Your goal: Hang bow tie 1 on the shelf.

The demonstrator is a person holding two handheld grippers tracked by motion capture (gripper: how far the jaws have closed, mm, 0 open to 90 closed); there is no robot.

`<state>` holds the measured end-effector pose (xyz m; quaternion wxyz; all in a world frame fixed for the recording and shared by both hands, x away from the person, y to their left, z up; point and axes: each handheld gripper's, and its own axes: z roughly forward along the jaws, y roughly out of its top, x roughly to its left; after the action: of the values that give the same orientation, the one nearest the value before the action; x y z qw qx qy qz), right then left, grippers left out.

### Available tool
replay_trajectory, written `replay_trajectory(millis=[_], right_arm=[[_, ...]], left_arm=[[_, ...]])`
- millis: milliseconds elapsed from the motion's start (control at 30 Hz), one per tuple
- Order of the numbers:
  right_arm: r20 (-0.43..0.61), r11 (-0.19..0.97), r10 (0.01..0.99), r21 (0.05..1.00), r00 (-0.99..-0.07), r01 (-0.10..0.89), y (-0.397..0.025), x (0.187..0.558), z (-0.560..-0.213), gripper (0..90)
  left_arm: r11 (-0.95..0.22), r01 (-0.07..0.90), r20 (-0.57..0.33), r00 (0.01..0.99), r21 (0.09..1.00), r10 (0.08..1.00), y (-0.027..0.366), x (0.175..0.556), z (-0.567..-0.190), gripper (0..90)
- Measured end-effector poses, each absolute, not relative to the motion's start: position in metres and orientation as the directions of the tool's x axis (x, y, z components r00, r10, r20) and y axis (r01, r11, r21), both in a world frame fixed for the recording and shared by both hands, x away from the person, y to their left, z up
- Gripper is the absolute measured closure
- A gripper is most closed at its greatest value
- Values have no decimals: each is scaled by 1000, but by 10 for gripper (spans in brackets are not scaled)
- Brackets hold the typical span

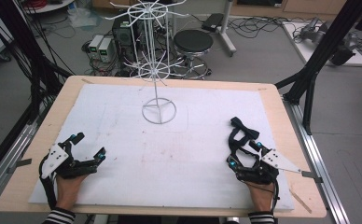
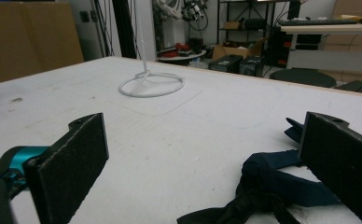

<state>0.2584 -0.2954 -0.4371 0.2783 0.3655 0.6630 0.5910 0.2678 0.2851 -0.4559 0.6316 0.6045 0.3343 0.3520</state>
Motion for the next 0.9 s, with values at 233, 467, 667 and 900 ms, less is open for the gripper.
replay_trajectory(millis=[233, 467, 667, 900], right_arm=[[37, 76, 810, 983, -585, 167, -305, 264, -412, 7], [7, 125, 803, 976, -596, 178, -317, 274, -384, 7], [-5, 156, 793, 968, -610, 195, -320, 285, -368, 7], [-18, 194, 780, 958, -626, 213, -321, 299, -355, 7]], left_arm=[[21, -39, 3, 529, 999, 848, 285, 268, -456, 17], [22, -40, 2, 529, 999, 849, 285, 268, -456, 17], [22, -39, 2, 529, 999, 849, 285, 268, -456, 17], [23, -39, 1, 529, 999, 849, 285, 268, -456, 17]])
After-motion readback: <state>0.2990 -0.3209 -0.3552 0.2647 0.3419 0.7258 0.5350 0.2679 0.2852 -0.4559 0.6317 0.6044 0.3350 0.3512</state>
